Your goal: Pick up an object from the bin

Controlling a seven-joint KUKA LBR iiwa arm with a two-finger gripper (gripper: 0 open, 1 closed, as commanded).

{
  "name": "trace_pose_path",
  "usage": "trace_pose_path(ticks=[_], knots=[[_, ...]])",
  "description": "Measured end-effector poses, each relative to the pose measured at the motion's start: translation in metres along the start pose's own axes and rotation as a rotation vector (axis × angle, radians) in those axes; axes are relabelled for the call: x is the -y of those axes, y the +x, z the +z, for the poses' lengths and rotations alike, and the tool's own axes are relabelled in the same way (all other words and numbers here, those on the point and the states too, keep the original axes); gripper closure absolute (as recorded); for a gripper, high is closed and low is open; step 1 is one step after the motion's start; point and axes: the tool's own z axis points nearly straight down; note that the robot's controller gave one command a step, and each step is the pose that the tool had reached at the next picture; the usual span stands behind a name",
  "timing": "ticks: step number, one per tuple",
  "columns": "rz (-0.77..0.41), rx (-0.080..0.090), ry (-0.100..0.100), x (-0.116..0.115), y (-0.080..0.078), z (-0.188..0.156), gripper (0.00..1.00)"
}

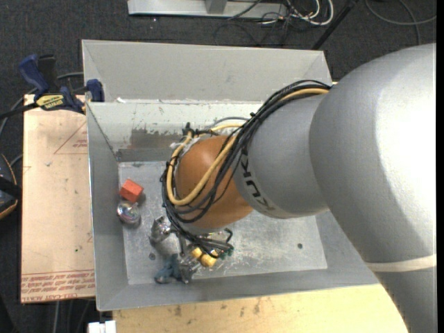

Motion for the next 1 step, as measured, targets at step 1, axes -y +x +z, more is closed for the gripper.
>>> trace_pose_path(ticks=[1], knots=[[0.0,-0.009,-0.003,-0.0015,0.0019,-0.0008,1.0]])
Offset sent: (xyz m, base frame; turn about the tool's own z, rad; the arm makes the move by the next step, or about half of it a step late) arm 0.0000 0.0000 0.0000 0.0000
